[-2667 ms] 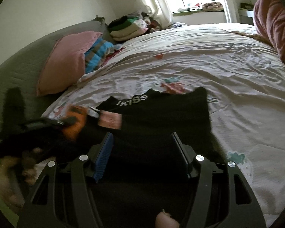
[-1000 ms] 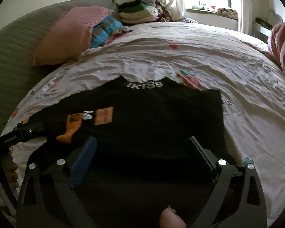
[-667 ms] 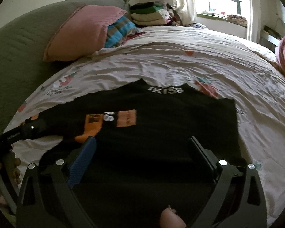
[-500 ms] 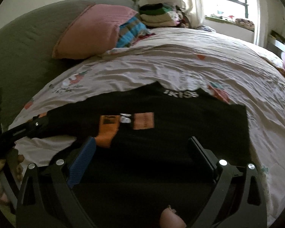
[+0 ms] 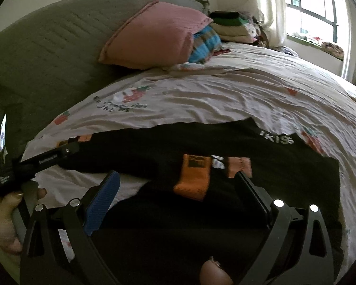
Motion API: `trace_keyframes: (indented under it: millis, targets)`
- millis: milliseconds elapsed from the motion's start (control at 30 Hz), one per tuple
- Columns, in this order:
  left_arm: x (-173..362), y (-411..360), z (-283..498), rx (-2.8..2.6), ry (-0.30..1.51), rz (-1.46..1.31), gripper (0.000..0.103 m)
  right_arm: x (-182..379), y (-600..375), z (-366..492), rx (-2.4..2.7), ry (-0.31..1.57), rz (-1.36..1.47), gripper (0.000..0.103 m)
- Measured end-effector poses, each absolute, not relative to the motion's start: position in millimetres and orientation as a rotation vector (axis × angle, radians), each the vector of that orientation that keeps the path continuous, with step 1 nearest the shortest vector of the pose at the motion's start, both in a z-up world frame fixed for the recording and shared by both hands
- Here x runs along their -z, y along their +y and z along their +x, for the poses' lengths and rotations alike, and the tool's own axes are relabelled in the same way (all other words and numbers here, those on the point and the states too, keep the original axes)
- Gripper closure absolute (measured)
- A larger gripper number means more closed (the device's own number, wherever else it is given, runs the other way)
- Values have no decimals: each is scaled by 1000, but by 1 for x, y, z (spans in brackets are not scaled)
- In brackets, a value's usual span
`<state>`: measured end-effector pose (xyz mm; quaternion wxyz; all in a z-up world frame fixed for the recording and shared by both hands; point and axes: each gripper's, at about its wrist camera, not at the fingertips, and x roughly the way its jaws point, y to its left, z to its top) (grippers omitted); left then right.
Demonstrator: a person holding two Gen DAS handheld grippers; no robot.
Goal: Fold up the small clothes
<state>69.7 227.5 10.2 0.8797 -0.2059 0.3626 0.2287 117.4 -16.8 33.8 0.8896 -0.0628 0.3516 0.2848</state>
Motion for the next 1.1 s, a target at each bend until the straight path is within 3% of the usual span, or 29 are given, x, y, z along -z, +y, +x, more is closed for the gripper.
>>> trace_keyframes:
  millis: [867,933,1000,1067,1100]
  targets:
    - [38,319,58,-553,745,-702,12,-8,71,97,-757,759,-213,7]
    - [39,321,62,-572,741,-691,27,-4,72,99,-754,769,-206,7]
    - [41,326,64,-594,741,-689,69,0,70,101,-747,780,-195,7]
    - [44,330,65,-585,738,-714,91,3,66,103,-740,795,-177,7]
    - [44,330,63,-570,728,-722,94,4,64,103,-739,801,-168,7]
